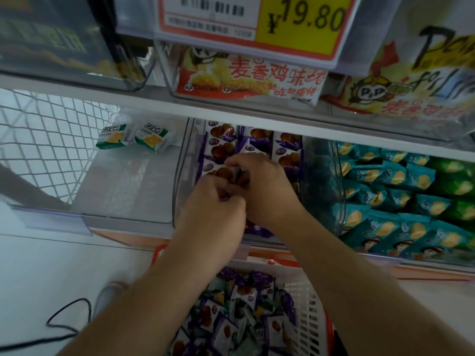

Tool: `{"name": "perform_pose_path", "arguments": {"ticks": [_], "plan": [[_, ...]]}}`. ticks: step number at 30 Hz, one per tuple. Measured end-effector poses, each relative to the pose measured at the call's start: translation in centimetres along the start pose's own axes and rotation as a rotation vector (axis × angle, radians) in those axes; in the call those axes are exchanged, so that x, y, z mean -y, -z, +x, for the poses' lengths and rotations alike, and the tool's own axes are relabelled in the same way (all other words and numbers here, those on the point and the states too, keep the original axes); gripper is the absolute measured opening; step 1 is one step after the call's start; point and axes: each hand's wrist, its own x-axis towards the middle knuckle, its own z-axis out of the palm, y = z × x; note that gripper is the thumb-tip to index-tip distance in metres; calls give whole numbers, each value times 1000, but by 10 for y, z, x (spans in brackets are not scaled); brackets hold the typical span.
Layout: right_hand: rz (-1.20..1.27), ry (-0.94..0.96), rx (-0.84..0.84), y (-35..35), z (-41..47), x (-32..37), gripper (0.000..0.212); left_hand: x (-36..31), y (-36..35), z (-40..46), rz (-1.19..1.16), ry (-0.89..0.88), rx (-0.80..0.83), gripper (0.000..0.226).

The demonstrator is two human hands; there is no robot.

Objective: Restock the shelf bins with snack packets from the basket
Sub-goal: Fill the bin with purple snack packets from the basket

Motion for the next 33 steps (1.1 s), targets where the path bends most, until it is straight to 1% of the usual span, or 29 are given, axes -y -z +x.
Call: {"name": "perform_pose_path", "arguments": {"ticks": [2, 3, 5, 7, 9, 11, 13, 15, 17, 20, 23, 25, 30, 33], "plan": [[3, 47, 12, 0, -2, -1, 46, 5, -1, 1, 251, -150, 21, 32], [1, 40, -8, 3, -3, -2, 49, 9, -2, 5, 376, -227, 32, 37], [-18, -70, -77, 14, -6, -4, 49, 22, -3, 12, 587, -332, 43, 41], [-80, -146, -121, 22, -12, -10, 41, 29, -4, 14, 742, -336, 71, 49], [-195, -158, -47, 25, -19, -12, 33, 33, -5, 14, 829, -330, 72, 56], [-342, -225, 58, 24, -24, -11, 37, 35, -7, 18, 876, -353, 45, 58], [-461, -238, 71, 21, -25, -10, 45, 34, -8, 20, 897, -358, 19, 57], [-509, -208, 48, 18, -24, -8, 53, 33, -10, 22, 902, -341, 27, 58], [-510, -194, 36, 18, -23, -8, 59, 32, -10, 23, 907, -325, 45, 61], [-484, -143, 48, 19, -21, -15, 55, 32, -9, 27, 892, -323, 68, 64], [-264, -87, 51, 17, -21, -22, 53, 32, -9, 28, 881, -330, 81, 66], [-169, -41, 29, 14, -21, -25, 50, 31, -10, 28, 909, -358, 67, 67], [-198, -24, -20, 7, -22, -26, 42, 32, -9, 29, 979, -370, 42, 65], [-235, 4, -9, 5, -20, -26, 37, 33, -9, 31, 993, -370, 40, 66]]}}
